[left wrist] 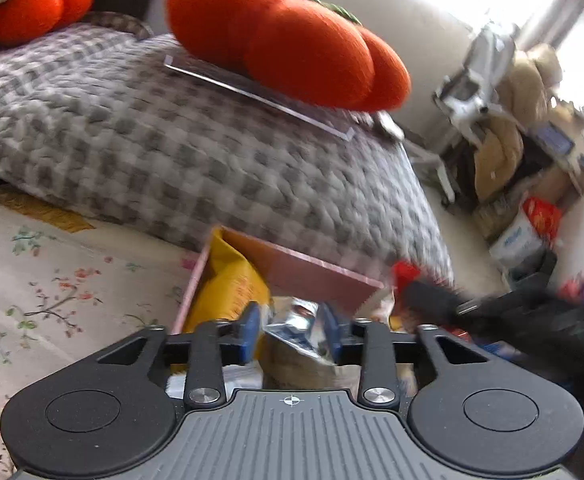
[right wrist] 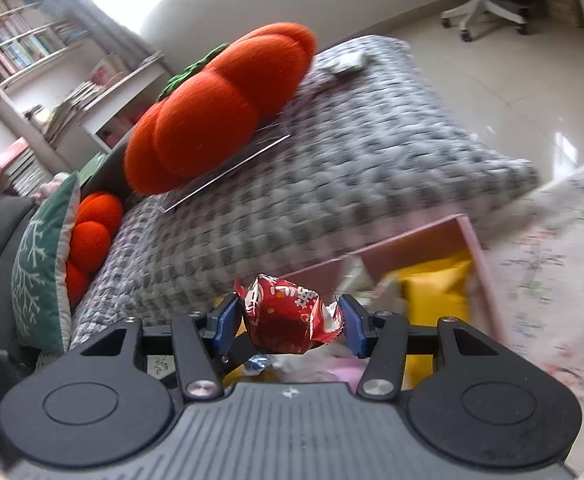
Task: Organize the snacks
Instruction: 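Carry the truffle and red candy into the box and open both grippers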
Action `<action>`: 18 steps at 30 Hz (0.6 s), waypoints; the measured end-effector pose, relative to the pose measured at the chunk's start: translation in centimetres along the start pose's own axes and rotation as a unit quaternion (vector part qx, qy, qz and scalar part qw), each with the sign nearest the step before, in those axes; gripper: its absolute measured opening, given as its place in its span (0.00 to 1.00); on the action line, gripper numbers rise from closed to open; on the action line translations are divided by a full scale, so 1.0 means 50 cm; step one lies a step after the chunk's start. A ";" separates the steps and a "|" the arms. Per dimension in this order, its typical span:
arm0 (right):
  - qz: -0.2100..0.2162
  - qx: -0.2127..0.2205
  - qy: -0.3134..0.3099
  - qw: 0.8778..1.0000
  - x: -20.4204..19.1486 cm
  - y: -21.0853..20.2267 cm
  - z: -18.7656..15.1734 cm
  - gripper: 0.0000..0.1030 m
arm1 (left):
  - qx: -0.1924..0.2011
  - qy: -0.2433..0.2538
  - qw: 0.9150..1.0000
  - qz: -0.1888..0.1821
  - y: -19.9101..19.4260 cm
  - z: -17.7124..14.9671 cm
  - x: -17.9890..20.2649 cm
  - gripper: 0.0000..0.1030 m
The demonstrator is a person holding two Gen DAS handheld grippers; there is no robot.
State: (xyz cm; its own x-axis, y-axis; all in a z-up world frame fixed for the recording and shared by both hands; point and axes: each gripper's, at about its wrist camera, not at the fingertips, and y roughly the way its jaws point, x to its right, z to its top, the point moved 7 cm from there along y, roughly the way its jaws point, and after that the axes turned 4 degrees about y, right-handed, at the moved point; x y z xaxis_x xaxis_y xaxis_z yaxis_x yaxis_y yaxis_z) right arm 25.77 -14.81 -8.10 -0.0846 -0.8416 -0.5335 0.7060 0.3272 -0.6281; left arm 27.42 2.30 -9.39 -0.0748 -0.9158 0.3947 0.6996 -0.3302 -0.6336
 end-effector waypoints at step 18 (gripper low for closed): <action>-0.033 0.008 0.009 0.999 -0.006 -0.037 -0.004 0.70 | -0.002 0.010 0.999 0.042 -0.131 -0.014 -0.018 0.48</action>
State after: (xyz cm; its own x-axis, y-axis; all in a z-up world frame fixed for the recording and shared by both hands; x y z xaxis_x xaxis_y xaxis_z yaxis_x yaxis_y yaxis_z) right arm 24.33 -15.06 -6.87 -0.1445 -0.8535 -0.5006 0.7099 0.2631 -0.6534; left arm 22.43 5.14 -6.08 -0.0303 -0.9444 0.3274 0.7005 -0.2537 -0.6671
